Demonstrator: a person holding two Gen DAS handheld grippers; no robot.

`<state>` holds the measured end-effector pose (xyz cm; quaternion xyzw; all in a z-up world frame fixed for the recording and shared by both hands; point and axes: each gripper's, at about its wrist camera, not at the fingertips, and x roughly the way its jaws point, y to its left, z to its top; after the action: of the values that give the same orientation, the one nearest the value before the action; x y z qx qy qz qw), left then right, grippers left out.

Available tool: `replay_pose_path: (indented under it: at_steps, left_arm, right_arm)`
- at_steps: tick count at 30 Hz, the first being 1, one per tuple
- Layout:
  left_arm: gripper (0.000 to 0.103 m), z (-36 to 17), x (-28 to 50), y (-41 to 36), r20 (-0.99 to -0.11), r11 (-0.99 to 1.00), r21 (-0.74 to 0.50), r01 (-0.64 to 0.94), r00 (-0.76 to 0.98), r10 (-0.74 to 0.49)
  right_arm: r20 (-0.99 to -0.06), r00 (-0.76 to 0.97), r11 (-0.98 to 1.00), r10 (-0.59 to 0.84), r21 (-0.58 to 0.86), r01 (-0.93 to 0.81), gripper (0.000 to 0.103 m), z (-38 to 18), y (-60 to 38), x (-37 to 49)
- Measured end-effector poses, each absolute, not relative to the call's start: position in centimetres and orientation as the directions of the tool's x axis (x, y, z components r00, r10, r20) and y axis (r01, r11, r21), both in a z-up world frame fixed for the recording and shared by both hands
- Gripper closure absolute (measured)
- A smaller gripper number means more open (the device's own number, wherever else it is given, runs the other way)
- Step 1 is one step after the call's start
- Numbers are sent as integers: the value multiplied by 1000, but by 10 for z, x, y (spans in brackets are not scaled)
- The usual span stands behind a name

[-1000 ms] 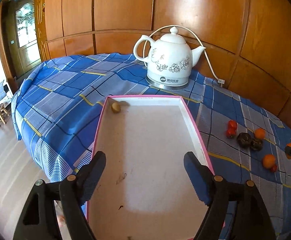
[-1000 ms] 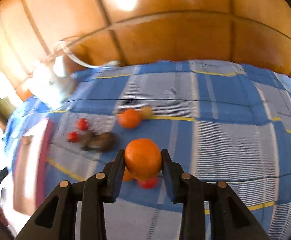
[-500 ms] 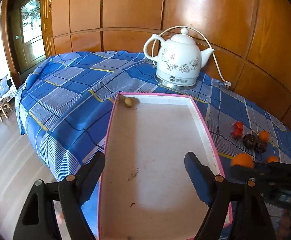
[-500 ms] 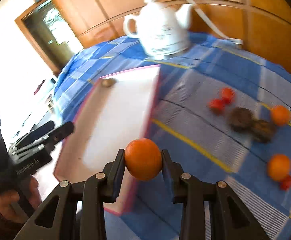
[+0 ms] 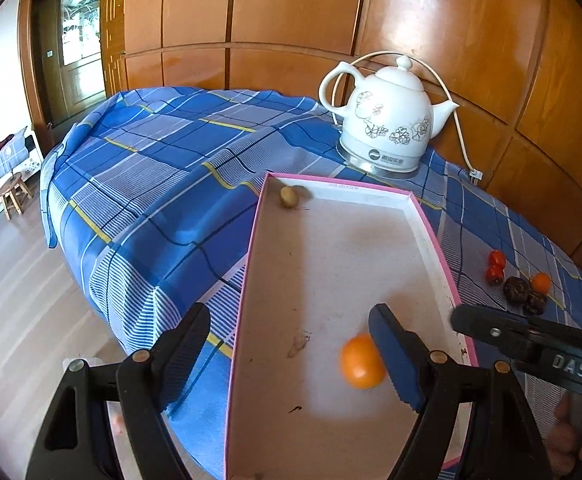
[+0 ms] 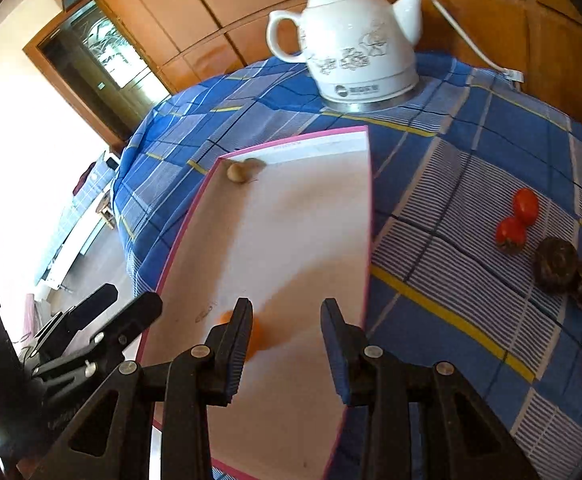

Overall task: Organize fruits
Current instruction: 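Carry the orange into the tray and open the right tool, then grasp a red cherry tomato with the left tool while the right tool reaches toward a dark brown fruit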

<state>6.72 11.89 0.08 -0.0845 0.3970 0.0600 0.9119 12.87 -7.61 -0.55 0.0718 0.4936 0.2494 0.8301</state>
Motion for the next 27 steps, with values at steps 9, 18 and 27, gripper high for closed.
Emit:
replay_pose_path:
  at_steps: [9,18,27]
  left_arm:
    - [21,3,64,96,-733,991,-101,-89,681,-13]
    - [22,5,65,67,-741,997,-81,12,668,-69]
    - [30,10,83,35,-764,975,-179,135,605,-224]
  right_arm:
    - [-779,492,915,388,262,-307,67,7,-119,100]
    - [-784,550,957,288,216,-194,67,14,-185,83]
    - [-792,565,972,230,217,-90,67,2,-239,57]
